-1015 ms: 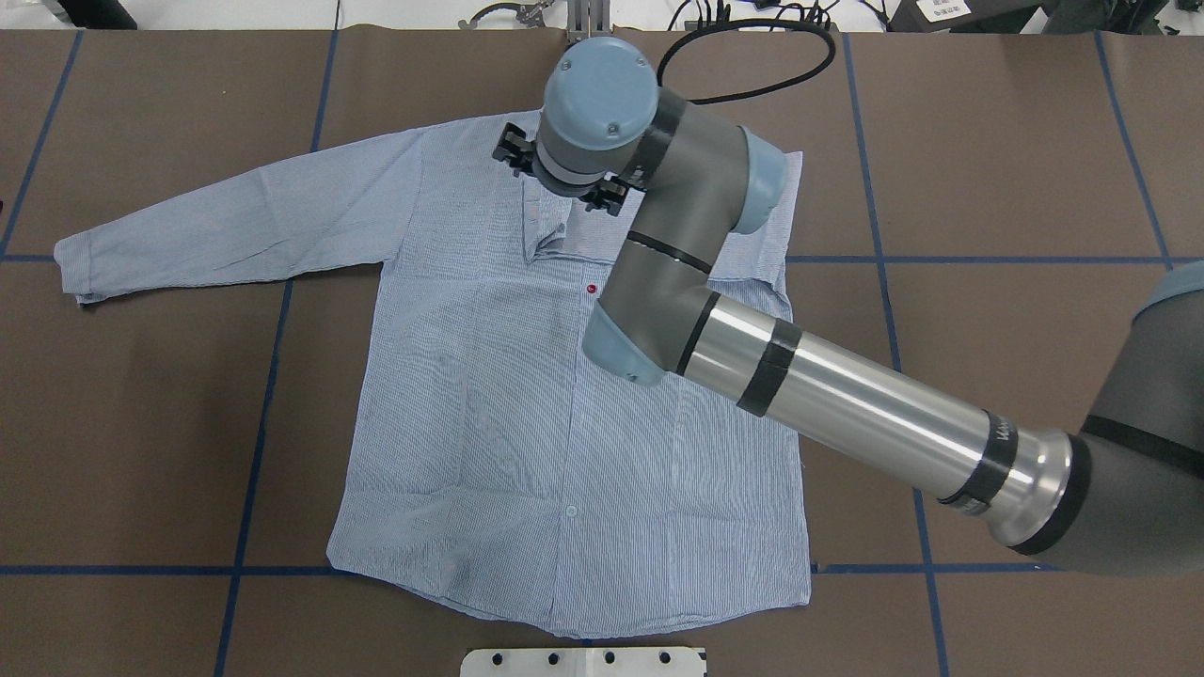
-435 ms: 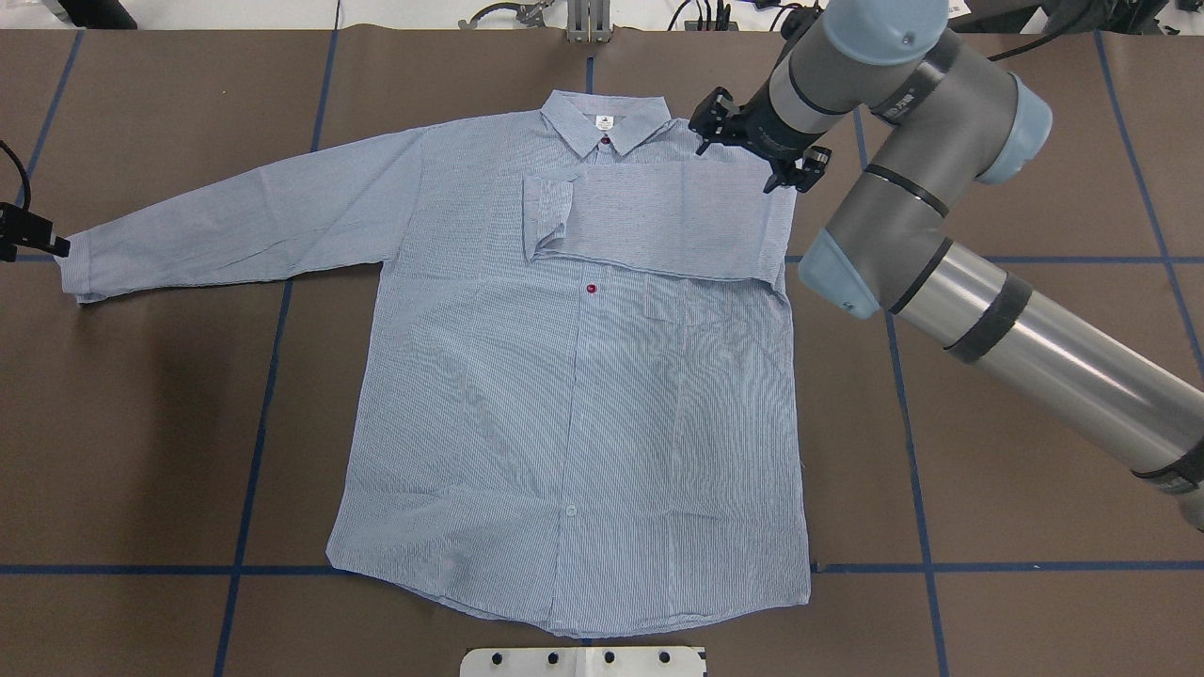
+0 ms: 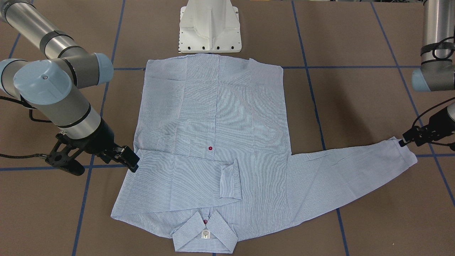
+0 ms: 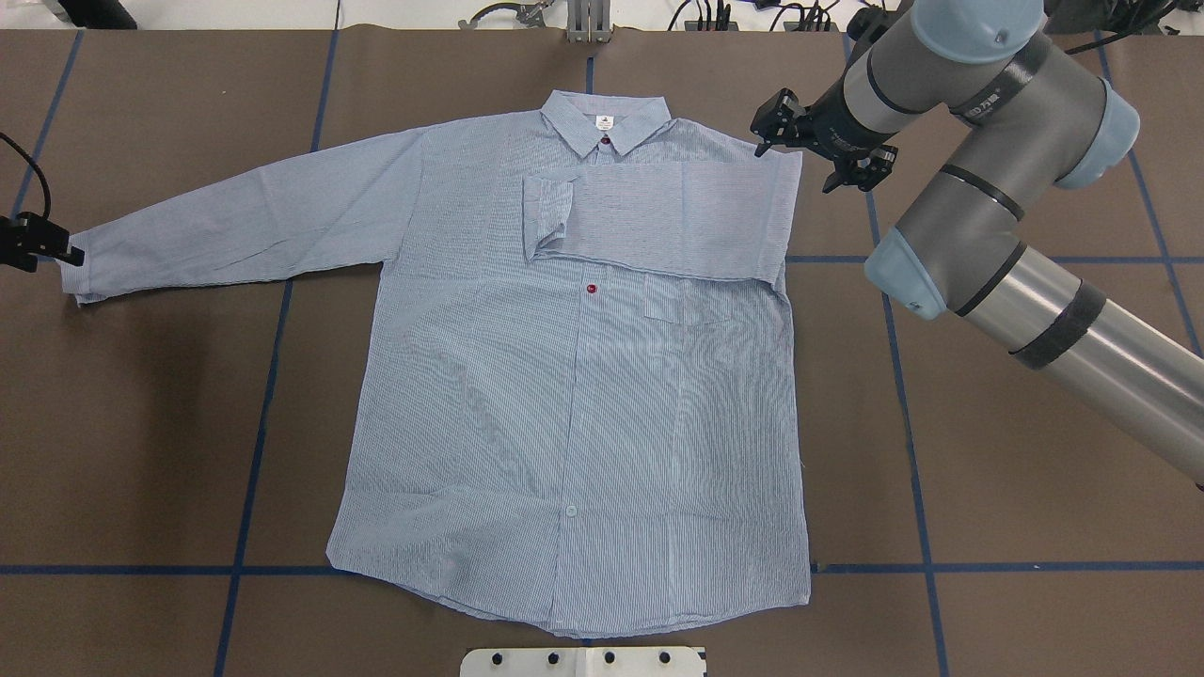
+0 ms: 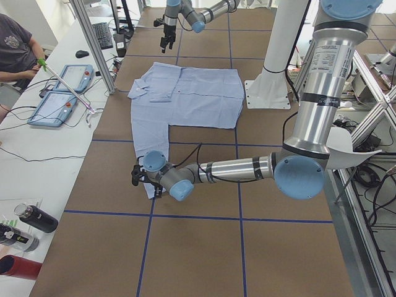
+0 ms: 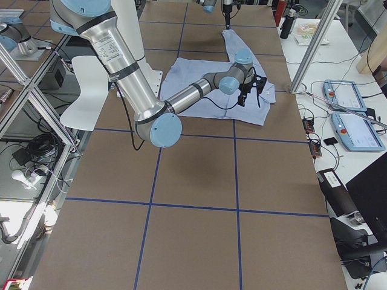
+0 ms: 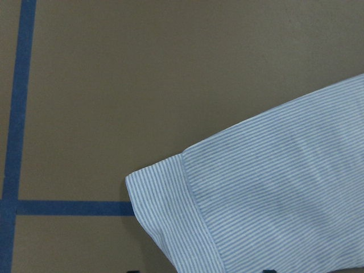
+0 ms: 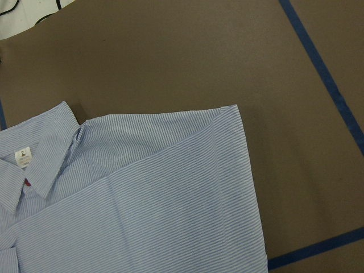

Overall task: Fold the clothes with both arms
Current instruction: 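Release the sleeve and lift the right gripper while the left reaches the other cuff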

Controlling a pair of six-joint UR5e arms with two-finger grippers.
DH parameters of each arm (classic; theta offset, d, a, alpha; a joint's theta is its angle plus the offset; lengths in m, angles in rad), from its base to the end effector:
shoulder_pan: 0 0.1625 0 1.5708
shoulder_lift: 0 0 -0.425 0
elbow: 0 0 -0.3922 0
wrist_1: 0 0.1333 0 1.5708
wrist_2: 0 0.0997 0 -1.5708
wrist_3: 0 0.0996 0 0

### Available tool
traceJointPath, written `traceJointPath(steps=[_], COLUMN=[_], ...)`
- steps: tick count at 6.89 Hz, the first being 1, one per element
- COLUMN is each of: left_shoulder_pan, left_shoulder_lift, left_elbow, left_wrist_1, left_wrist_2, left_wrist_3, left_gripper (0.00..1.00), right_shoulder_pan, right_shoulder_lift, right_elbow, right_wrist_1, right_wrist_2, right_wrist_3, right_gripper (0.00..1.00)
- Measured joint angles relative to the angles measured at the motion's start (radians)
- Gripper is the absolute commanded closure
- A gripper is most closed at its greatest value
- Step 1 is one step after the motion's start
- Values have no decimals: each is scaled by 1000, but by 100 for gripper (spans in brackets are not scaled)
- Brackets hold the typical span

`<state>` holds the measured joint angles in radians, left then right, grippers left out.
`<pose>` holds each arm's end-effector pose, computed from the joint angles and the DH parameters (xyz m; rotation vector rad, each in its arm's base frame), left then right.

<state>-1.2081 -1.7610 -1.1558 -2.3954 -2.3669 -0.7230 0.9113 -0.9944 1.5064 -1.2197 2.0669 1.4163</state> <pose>0.1492 -0.5683 0.6685 0.0871 0.9517 -0.0938 -0.3640 -0.6097 0.3079 0.0292 -0.9722 0.4831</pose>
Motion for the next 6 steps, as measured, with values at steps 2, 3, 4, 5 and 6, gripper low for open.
traceJointPath(steps=[2,3,4,5,6], left_shoulder_pan=[8,14,18,19,20], left_shoulder_lift=[-19,-17,-14,-7,2], left_elbow=[35,47,53,54,51], left_wrist_1=[-21,-42,-55,-61,-64], left_wrist_2=[0,0,0,1,1], left_wrist_3=[-1,-1,-1,-1,-1], left_gripper=[46,47,49,56,70], right_shoulder_pan=[9,12,13,13,14], right_shoulder_lift=[-20,-24,-24,-24,-23], right_elbow=[23,27,30,31,31], right_wrist_1=[-1,-1,-2,-2,-3], right_wrist_2=[1,-1,-3,-5,-6], right_wrist_3=[-2,-2,-2,-2,-2], right_gripper=[1,1,1,1,1])
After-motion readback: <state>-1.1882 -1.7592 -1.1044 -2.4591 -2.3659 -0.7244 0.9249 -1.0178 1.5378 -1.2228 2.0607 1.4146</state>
